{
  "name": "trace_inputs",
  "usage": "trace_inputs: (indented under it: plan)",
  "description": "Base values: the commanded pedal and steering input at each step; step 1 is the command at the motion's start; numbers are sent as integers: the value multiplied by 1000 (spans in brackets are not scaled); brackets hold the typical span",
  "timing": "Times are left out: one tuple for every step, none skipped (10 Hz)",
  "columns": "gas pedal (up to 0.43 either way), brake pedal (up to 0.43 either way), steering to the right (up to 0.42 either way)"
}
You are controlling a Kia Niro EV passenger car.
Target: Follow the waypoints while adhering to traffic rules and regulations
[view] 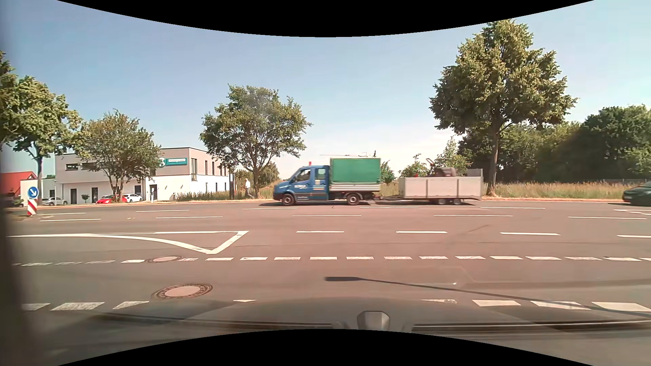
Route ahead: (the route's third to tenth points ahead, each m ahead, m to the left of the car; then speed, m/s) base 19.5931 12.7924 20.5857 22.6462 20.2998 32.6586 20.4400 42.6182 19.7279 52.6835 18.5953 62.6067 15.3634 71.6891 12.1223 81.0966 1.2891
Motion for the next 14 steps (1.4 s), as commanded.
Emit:
trace_inputs:
  plan:
    - [0,287,129]
    - [0,287,128]
    - [0,293,126]
    - [0,293,124]
    - [0,287,123]
    - [0,280,123]
    - [0,280,122]
    - [0,274,121]
    - [0,274,121]
    - [0,274,119]
    - [0,274,117]
    - [0,256,116]
    - [0,250,116]
    - [0,159,116]
